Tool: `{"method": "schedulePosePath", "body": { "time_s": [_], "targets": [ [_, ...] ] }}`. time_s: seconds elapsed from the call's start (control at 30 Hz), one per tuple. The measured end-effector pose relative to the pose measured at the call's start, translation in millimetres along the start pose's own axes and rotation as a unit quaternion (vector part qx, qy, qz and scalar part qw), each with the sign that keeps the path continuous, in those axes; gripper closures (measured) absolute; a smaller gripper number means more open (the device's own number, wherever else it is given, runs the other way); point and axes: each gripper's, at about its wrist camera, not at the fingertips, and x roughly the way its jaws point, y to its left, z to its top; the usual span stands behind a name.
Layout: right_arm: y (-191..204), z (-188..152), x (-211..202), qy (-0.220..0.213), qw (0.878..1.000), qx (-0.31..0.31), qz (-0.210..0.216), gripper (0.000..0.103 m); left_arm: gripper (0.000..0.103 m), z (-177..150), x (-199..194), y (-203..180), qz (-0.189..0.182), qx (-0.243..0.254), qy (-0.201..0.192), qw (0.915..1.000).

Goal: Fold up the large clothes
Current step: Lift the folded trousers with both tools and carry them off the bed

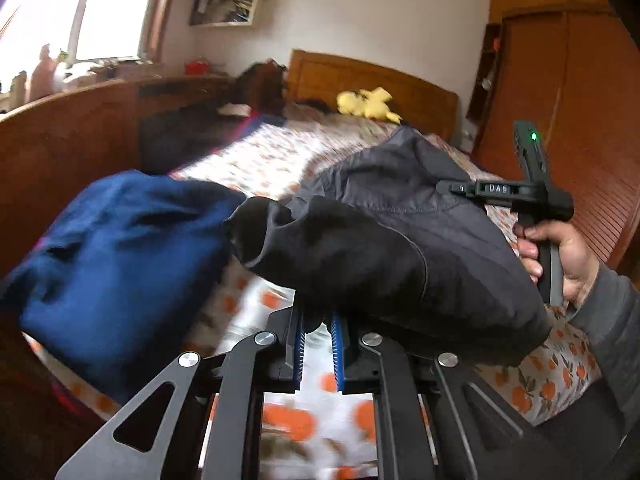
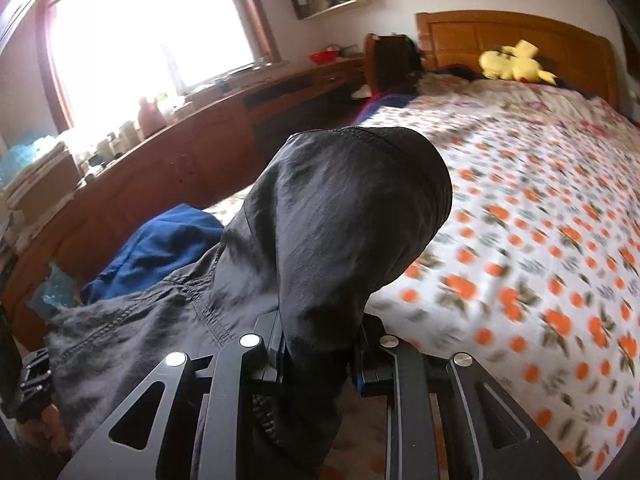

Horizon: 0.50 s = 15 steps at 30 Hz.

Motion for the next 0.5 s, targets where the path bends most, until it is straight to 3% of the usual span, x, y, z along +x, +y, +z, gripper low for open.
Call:
{"method": "schedulePosePath", "body": {
  "time_s": [0.5],
  "targets": [
    [175, 80, 72, -0.026, 0.994, -0.077, 0.078, 0.083, 0.092, 65, -92, 151, 0.121, -0.034, -0.075, 0.9892]
  ]
}}
